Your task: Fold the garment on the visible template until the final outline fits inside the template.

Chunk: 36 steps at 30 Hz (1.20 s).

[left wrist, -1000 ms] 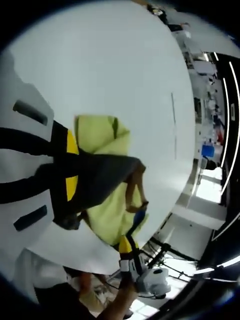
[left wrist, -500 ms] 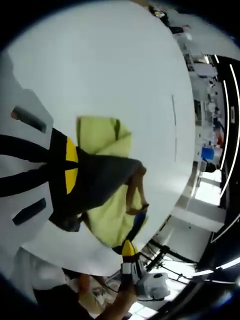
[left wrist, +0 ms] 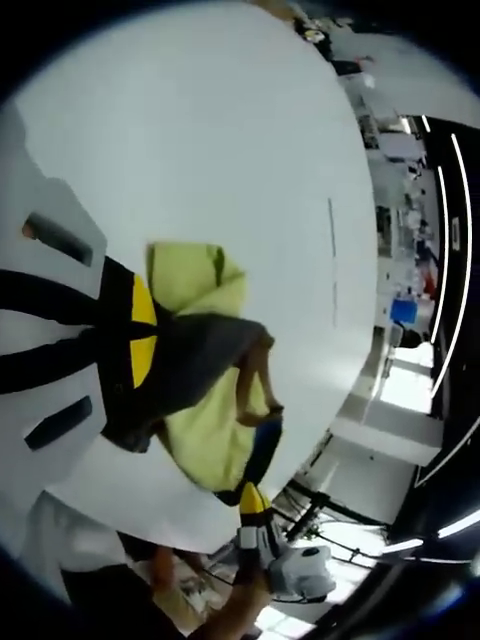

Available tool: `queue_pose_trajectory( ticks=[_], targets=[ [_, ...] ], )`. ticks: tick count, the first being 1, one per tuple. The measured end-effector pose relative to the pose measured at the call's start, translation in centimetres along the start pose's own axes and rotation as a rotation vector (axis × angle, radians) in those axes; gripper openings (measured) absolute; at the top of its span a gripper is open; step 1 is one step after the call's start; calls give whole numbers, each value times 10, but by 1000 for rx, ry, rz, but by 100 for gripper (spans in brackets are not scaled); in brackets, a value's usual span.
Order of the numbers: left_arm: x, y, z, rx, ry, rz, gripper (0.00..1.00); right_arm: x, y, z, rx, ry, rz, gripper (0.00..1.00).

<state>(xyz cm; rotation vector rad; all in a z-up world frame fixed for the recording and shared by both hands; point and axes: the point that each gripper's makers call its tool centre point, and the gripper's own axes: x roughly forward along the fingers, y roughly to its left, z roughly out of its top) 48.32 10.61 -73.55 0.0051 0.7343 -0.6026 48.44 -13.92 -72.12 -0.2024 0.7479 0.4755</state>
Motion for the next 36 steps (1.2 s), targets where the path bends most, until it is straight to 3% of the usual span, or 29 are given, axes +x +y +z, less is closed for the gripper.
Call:
queue_pose_trajectory(
  ticks=[3,6,16,24,30,36],
  targets=[
    [-6,-2,10,17,-25,0,0,-4,-1,6,-15,-21,0,0],
    [-11,-11,19,-16,-53,-44,0,-9,-2,12,-41,-46,-7,0],
    [-28,-11,53,62,-127,3,0,-25,-11,26,-74,-68,-45,0],
    [-37,-13,83,68,-212,28,0,-34,-16,45,-88,-84,-57,0],
    [-40,-4,106,57,-285,78,0,-35,-27,59,-115,-118,-74,0],
    [-37,3,140,67,-356,102,0,-34,-41,75,-143,-133,-96,0]
  ],
)
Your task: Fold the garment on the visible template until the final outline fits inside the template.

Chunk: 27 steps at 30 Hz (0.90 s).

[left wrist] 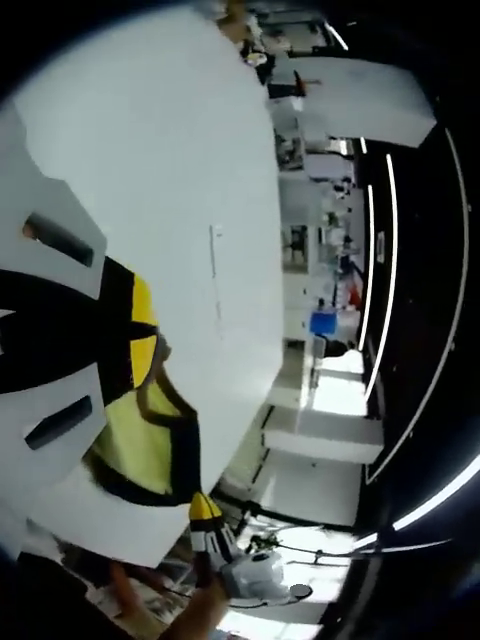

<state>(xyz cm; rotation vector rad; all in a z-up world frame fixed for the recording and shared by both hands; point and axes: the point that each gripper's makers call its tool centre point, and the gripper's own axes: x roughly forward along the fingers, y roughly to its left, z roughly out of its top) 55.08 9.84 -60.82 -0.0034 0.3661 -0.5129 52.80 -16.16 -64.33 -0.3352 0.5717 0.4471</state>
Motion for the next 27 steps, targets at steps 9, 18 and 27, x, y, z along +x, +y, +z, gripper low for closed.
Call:
queue_pose_trajectory(
  ticks=[9,18,27],
  targets=[
    [24,10,22,50,-43,18,0,10,-18,21,2,-40,0,0],
    [50,24,46,58,-95,25,0,29,-42,36,37,-60,-39,0],
    [85,46,52,49,-104,67,0,52,-62,52,85,-74,-63,0]
  ],
)
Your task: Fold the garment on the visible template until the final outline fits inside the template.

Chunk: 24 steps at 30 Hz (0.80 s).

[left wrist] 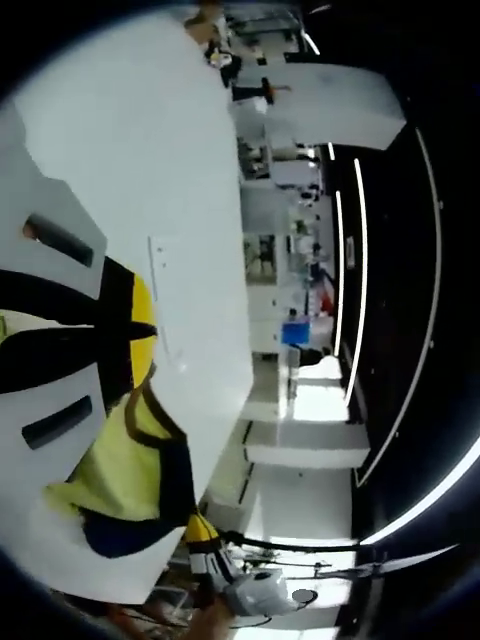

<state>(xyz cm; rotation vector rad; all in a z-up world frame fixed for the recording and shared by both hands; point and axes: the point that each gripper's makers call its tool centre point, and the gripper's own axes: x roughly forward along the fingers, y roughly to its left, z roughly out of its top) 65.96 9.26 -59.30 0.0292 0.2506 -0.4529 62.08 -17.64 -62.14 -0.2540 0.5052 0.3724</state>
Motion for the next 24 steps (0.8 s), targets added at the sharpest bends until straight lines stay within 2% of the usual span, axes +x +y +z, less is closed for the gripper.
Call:
queue_pose_trajectory(
  ticks=[5,8,11,14,18,24],
  targets=[
    [19,10,0,-11,-15,34,0,16,-12,10,43,-11,-23,0],
    [29,17,0,29,-18,72,0,26,-19,13,77,-7,-39,0],
    [42,21,-1,-17,-31,75,0,37,-28,14,106,-3,-58,0],
    [54,27,-5,-18,-27,91,0,52,-36,11,130,9,-72,0],
    [72,35,-13,-16,-20,104,0,71,-46,8,138,24,-99,0],
    [96,49,-36,-40,23,125,0,98,-60,-5,171,56,-129,0]
  ],
)
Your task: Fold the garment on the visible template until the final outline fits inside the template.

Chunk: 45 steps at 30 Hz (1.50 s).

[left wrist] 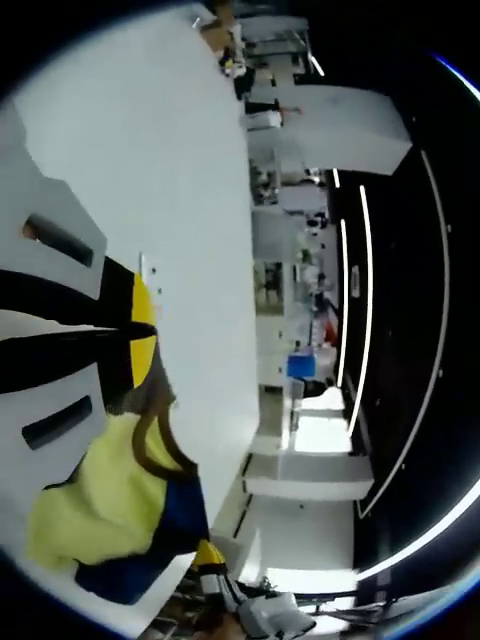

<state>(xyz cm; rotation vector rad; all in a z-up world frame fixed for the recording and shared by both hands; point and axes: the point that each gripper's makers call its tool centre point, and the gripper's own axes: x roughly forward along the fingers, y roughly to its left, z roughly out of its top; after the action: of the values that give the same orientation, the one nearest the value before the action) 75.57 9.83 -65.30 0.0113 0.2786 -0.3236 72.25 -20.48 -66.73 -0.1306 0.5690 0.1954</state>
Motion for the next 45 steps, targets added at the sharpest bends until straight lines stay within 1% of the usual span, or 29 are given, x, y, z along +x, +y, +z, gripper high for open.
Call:
queue_pose_trajectory(
  ticks=[1,3,5,11,14,17,20,21,22,23,25,27,28,29,32,33,36,37,38,39,40,41,42,44,45],
  targets=[
    [1,1,-2,-17,6,7,0,6,-2,-3,11,10,-5,0],
    [6,3,-5,15,9,15,0,15,-6,-8,18,22,-22,0],
    [11,3,-10,15,16,13,0,24,-8,-12,22,27,-30,0],
    [27,8,-31,19,60,22,0,49,-11,-26,20,54,-39,0],
    [31,13,-37,-2,72,32,0,54,-14,-30,16,68,-49,0],
    [33,19,-44,14,92,44,0,59,-16,-35,14,84,-54,0],
    [34,23,-51,25,118,57,0,64,-20,-43,-2,115,-56,0],
    [33,26,-55,38,134,71,0,64,-20,-45,-4,120,-56,0],
    [33,27,-56,52,137,70,0,63,-19,-47,6,127,-46,0],
    [32,28,-59,59,150,76,0,63,-18,-47,20,128,-45,0],
    [31,29,-59,63,152,76,0,61,-18,-45,18,123,-49,0],
    [30,33,-58,87,156,89,7,59,-17,-41,23,114,-43,0],
    [27,34,-56,93,153,89,9,57,-15,-38,53,106,-27,0],
    [26,34,-54,98,149,83,9,55,-11,-35,97,96,-4,2],
    [18,33,-48,99,144,63,13,47,-8,-30,96,93,21,14],
    [17,31,-47,98,141,49,16,43,-3,-28,92,90,48,18],
    [9,25,-43,143,145,20,26,33,12,-28,87,105,133,28],
    [5,23,-43,184,154,7,29,30,16,-30,71,114,156,30],
    [2,23,-43,210,160,-1,32,25,19,-32,65,125,169,32],
    [-3,20,-43,220,163,-14,35,22,20,-34,49,139,173,34],
    [-4,20,-43,210,162,-18,36,17,22,-36,24,150,180,35],
    [-9,16,-44,179,167,-48,38,12,25,-38,2,157,195,37],
    [-13,14,-44,164,168,-62,39,8,28,-38,0,155,208,40],
    [-23,15,-45,174,169,-66,41,-2,34,-40,-14,158,236,46],
    [-30,14,-46,170,173,-79,42,-6,36,-41,-24,160,246,49]
  ],
)
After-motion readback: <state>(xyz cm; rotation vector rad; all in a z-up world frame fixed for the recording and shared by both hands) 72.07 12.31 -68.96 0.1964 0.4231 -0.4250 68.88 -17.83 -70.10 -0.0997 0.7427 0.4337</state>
